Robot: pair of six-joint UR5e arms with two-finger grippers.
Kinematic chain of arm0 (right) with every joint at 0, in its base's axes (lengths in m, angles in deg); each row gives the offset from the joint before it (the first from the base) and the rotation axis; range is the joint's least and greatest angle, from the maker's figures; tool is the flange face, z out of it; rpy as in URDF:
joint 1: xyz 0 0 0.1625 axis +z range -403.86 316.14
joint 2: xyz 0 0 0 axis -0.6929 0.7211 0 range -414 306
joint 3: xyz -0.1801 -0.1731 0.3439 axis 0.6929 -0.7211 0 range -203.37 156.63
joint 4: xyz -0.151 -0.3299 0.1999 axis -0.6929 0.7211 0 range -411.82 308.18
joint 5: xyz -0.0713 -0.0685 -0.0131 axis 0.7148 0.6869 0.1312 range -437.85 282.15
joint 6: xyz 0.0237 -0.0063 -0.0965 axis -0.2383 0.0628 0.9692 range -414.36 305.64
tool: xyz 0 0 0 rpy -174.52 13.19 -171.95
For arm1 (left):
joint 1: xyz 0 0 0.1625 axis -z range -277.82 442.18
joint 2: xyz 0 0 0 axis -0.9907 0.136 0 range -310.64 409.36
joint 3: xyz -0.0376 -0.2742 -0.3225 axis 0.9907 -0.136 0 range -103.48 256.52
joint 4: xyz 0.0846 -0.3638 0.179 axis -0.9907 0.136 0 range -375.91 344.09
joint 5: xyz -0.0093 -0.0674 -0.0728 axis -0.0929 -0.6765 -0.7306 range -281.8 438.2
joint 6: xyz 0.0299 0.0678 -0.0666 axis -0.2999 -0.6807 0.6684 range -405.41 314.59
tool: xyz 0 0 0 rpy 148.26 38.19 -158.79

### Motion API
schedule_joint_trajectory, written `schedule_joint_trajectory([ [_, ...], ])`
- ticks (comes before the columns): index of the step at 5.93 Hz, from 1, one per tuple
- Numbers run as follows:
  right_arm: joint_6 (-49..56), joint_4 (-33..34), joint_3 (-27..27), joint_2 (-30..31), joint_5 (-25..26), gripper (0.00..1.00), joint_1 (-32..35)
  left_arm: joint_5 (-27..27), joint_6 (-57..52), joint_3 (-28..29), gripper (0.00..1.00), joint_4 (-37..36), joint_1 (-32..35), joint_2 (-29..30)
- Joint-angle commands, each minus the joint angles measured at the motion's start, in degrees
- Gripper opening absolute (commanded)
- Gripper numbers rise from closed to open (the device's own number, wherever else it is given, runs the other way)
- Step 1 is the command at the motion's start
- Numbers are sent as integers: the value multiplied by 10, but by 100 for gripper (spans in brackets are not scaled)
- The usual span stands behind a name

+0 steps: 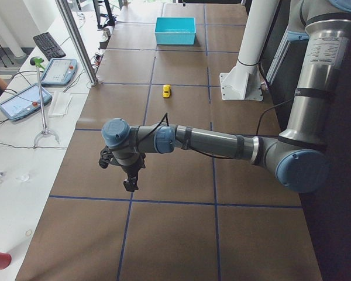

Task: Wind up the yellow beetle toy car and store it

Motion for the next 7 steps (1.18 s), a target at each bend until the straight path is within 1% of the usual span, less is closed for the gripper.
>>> schedule_joint_trajectory([
  [1, 0, 0, 0, 0, 0, 100, 0, 12, 0, -17, 100, -68, -57, 85],
  [2, 0, 0, -1, 0, 0, 100, 0, 17, 1, -61, 100, -67, -91, 100],
  [3, 0, 0, -1, 0, 0, 100, 0, 68, 1, -102, 100, -67, -140, 120],
  [4, 0, 0, -1, 0, 0, 100, 0, 122, 1, -148, 100, -68, -207, 123],
  [5, 0, 0, -1, 0, 0, 100, 0, 122, 0, -168, 100, -67, -236, 124],
  [6, 0, 0, -1, 0, 0, 100, 0, 126, -19, -200, 100, -65, -281, 124],
  [7, 0, 0, -1, 0, 0, 100, 0, 128, -152, -226, 100, -64, -339, 128],
])
